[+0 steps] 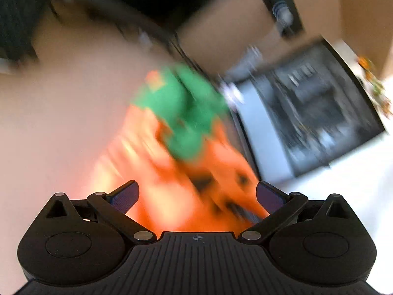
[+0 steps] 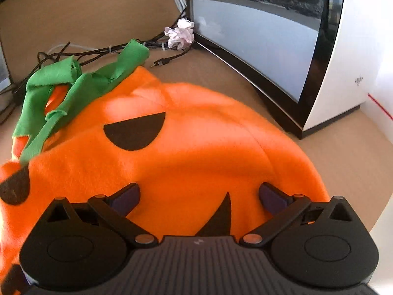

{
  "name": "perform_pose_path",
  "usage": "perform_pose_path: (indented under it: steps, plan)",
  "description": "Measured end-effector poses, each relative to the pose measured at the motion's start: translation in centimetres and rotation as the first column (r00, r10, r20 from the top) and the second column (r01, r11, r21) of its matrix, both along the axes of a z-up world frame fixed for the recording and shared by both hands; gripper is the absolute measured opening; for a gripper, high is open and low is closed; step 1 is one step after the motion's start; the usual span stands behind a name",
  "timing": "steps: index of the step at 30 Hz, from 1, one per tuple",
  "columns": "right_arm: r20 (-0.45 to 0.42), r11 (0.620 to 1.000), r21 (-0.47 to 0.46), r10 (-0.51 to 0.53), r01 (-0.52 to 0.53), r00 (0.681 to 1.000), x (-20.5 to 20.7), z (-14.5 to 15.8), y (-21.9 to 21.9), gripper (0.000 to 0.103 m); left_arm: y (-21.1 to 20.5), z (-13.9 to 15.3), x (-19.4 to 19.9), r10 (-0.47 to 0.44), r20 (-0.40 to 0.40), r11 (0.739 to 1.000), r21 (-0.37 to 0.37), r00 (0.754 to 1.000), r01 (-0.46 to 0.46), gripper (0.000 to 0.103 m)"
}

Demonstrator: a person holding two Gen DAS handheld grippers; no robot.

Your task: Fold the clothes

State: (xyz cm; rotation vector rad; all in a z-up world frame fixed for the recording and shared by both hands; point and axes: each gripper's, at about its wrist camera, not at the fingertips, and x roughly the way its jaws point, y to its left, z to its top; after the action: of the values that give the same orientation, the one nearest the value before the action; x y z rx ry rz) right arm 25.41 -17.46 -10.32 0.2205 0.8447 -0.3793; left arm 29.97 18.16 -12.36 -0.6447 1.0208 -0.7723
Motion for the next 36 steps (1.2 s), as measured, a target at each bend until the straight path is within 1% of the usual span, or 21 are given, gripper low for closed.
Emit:
perform_pose_path:
  steps: [1,3,5,7,10,13,16,18,20,22,24,25,26,27,28,29,30,31,33,35,36]
  plan:
    - [-0.007,1.000,0.014,-0.004,0.005,1.000,0.3,0.1,0.0,0.103,-1.0,-0.8,-0.3,-0.033,-0.008,0.999,0.028,0.999,0.033,0.103]
    - [-0.020,1.000,0.031,0.008,-0.007,1.000,1.2,0.3,0.1,0.103,-2.5,-2.3,-0.9,-0.074,-0.014,0.989,0.123,0.997,0.076,0.103]
    - [-0.023,0.998,0.047,0.031,-0.030,0.999,2.3,0.5,0.3,0.103,-2.8,-2.8,-0.9,-0.086,0.032,0.982,0.170,0.996,0.080,0.103]
    - [-0.022,0.995,0.079,0.058,-0.056,0.998,3.4,0.7,0.3,0.103,-2.7,-2.7,0.0,-0.074,0.062,0.973,0.222,0.995,0.059,0.103]
    - [-0.019,0.986,0.155,0.060,-0.056,0.998,4.1,1.2,-0.2,0.103,-2.3,-2.5,1.6,-0.053,0.107,0.953,0.302,0.993,0.018,0.103]
    - [-0.018,0.973,0.221,0.070,-0.064,0.997,3.6,1.5,-1.0,0.103,-2.1,-2.5,3.4,-0.036,0.117,0.947,0.322,0.992,-0.004,0.103]
    - [-0.059,0.974,0.210,0.101,-0.086,0.993,2.0,1.6,-1.0,0.103,-2.1,-2.6,4.5,-0.036,0.135,0.940,0.342,0.990,-0.012,0.103]
    - [-0.097,0.981,0.150,0.141,-0.125,0.985,1.1,1.6,-0.3,0.103,-2.1,-2.4,4.6,-0.041,0.138,0.933,0.361,0.990,-0.012,0.103]
    - [-0.135,0.982,0.083,0.182,-0.172,0.974,0.2,1.8,0.3,0.103,-2.2,-1.8,4.0,-0.046,0.150,0.919,0.394,0.988,-0.017,0.103]
    - [-0.140,0.968,-0.006,0.248,-0.251,0.959,-0.4,2.8,1.3,0.103,-2.1,-0.8,2.8,-0.054,0.187,0.905,0.425,0.981,-0.031,0.103]
    - [-0.115,0.935,-0.075,0.337,-0.347,0.934,-0.8,4.4,2.1,0.103,-1.9,0.4,1.4,-0.051,0.226,0.901,0.430,0.973,-0.053,0.103]
    - [-0.093,0.914,-0.092,0.387,-0.395,0.917,-0.8,5.3,2.3,0.103,-1.6,0.7,1.0,-0.041,0.224,0.915,0.399,0.974,-0.053,0.103]
    - [-0.064,0.892,-0.089,0.439,-0.443,0.896,-1.0,6.2,2.4,0.103,-1.3,1.0,0.7,-0.027,0.211,0.935,0.350,0.977,-0.050,0.103]
    - [-0.028,0.875,-0.062,0.480,-0.481,0.877,-0.9,6.9,2.2,0.103,-1.0,1.0,0.4,-0.011,0.187,0.954,0.297,0.982,-0.045,0.103]
    - [0.009,0.855,-0.035,0.518,-0.518,0.855,-0.7,7.5,1.9,0.103,-0.7,0.8,0.1,0.006,0.159,0.966,0.254,0.987,-0.046,0.103]
    - [0.034,0.841,-0.001,0.541,-0.542,0.840,-0.3,7.7,1.7,0.103,-1.0,0.4,0.1,0.027,0.131,0.970,0.235,0.991,-0.057,0.103]
    - [0.055,0.828,0.036,0.557,-0.559,0.829,0.2,7.5,1.4,0.103,-1.4,-0.1,0.1,0.051,0.101,0.972,0.224,0.994,-0.073,0.103]
    - [0.062,0.821,0.070,0.563,-0.566,0.824,1.0,7.1,1.2,0.103,-1.5,-0.8,-0.1,0.075,0.072,0.969,0.228,0.995,-0.090,0.103]
    - [0.051,0.813,0.125,0.567,-0.569,0.822,2.4,5.5,1.2,0.103,-1.1,-2.1,-0.7,0.113,0.033,0.955,0.273,0.993,-0.118,0.103]
    - [0.025,0.815,0.155,0.561,-0.558,0.827,3.4,3.9,1.3,0.103,-0.3,-2.2,-1.5,0.131,0.047,0.946,0.293,0.990,-0.139,0.103]
    - [0.016,0.818,0.176,0.555,-0.548,0.832,3.6,3.3,1.0,0.103,0.3,-2.0,-1.9,0.148,0.053,0.934,0.322,0.988,-0.157,0.103]
